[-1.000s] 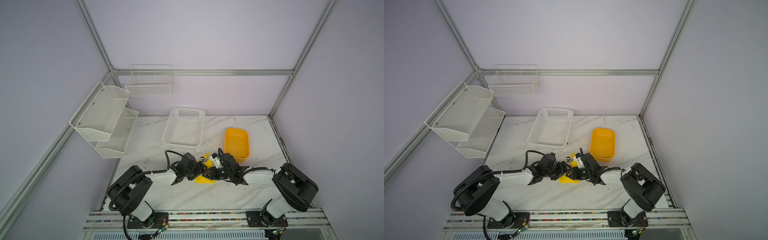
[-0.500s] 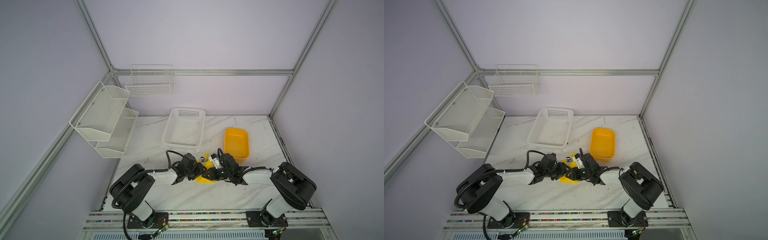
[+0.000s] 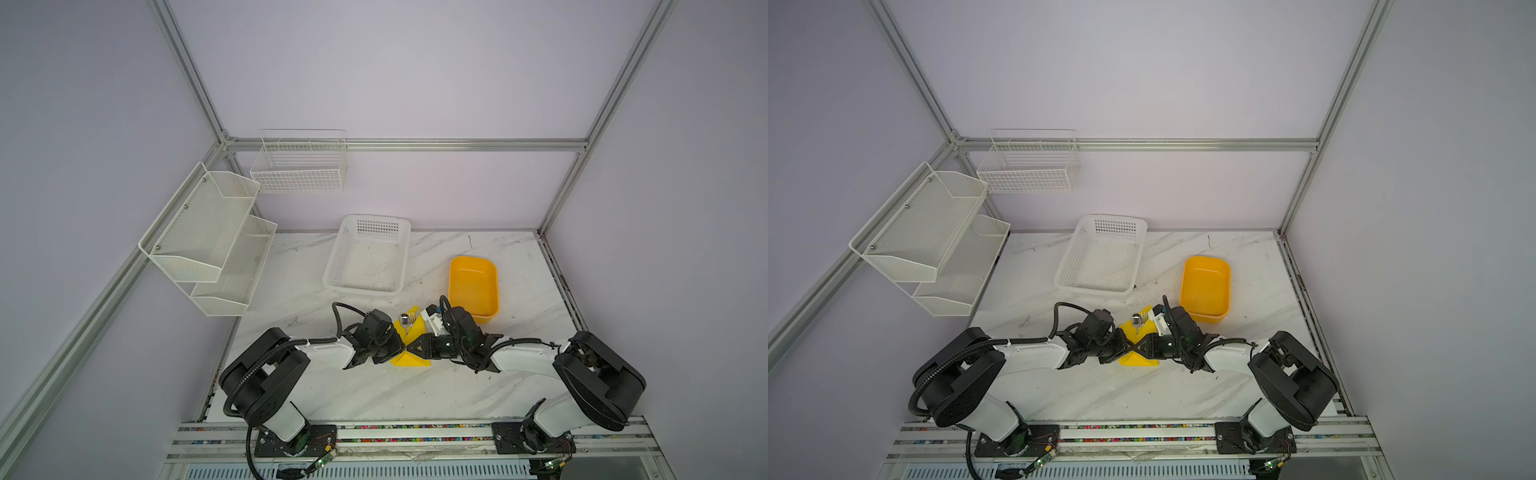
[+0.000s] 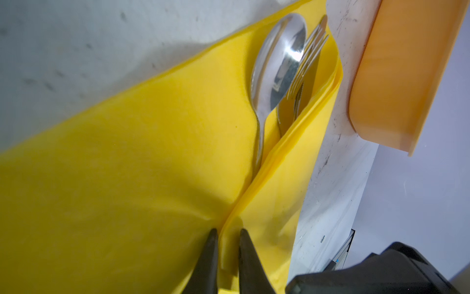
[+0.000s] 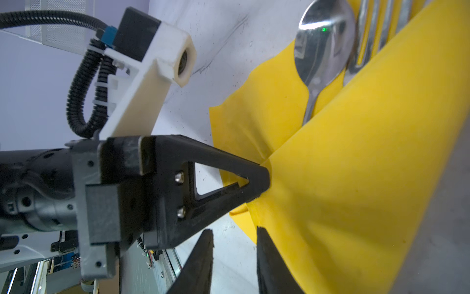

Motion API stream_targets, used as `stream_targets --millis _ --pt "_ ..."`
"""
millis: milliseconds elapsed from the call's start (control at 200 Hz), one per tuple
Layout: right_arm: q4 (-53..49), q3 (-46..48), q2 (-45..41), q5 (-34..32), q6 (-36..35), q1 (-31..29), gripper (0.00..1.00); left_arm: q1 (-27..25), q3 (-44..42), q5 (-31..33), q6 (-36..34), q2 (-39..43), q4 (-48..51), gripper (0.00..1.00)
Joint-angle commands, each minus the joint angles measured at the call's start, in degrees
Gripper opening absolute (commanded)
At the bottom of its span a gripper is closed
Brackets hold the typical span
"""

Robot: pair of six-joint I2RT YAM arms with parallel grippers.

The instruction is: Place the utensils on the paper napkin and roll it up

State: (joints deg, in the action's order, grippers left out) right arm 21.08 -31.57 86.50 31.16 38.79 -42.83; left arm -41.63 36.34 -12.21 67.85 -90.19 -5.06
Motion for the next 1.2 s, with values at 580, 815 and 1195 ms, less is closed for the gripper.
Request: stream_targets --millis 580,815,1195 --pt "-14.1 2.1 -7.2 -11.1 5.4 8.1 0.29 0.2 1.0 1.5 -2.6 5.3 -1.8 0.00" --pt "-13.8 0.7 -4.3 -8.8 3.7 8.1 0.27 0.2 -1.2 2.7 -2.5 6.3 -1.9 0.00" --pt "-13.8 -0.2 -4.0 -5.1 2.4 8.1 0.27 0.2 -2.6 3.9 -2.8 5.3 -2.5 0.00"
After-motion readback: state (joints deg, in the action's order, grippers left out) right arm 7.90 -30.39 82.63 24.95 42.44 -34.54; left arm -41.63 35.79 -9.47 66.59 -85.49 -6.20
